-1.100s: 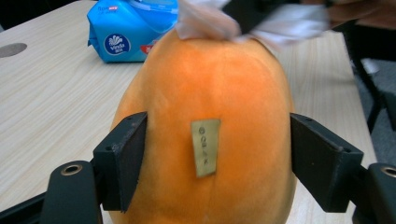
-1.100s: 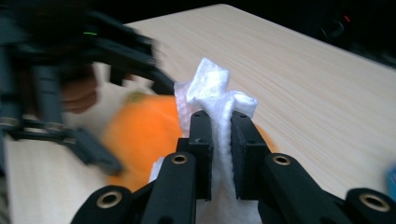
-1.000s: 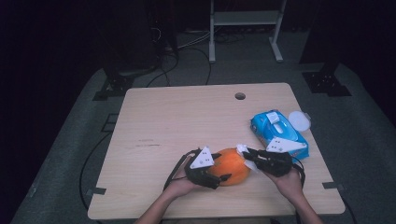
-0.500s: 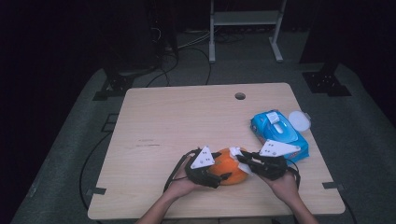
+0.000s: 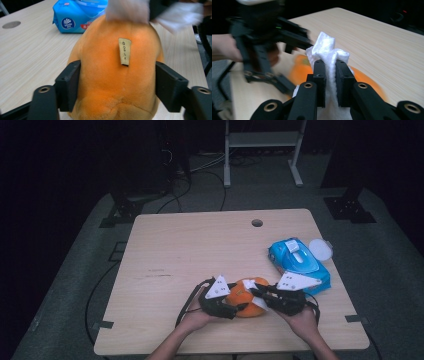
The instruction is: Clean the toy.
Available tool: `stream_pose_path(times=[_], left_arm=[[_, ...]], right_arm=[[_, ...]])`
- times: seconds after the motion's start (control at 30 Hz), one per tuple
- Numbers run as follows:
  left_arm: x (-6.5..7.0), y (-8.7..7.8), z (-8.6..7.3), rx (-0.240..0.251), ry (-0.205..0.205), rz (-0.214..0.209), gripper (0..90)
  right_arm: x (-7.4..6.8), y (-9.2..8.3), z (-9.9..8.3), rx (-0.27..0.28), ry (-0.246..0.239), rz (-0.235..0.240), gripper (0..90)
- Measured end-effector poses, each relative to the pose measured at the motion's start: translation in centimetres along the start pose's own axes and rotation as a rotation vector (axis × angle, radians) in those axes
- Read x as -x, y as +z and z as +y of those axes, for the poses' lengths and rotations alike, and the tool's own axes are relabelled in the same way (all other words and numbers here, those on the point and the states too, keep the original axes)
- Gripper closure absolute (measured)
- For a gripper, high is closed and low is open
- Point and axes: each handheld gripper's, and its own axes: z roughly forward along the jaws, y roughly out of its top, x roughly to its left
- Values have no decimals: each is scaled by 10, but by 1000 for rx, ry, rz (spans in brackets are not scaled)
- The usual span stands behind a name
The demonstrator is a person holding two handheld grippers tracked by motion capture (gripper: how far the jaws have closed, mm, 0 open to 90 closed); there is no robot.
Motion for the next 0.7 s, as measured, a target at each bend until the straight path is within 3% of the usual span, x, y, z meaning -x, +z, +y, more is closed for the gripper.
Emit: stream_pose_path(times=[0.1, 0.2, 0.3, 0.4, 0.53, 0.7], left_arm=[[-3, -7, 3, 7, -17, -10, 355], [-5, -12, 7, -3, -30, -24, 361], [-3, -11, 9, -14, -14, -24, 357], [-4, -9, 8, -15, -37, -16, 352], [-9, -12, 4, -20, -73, -16, 340], [-21, -13, -4, 4, -143, -37, 327]], right_arm=[[-6, 4, 4, -12, -54, -17, 793], [11, -1, -1, -21, -9, -36, 793], [25, -7, -10, -30, 65, -42, 793], [14, -6, -6, -18, 45, -31, 792], [0, 1, 1, -25, -19, -30, 791], [24, -1, -12, -46, 44, -67, 792]])
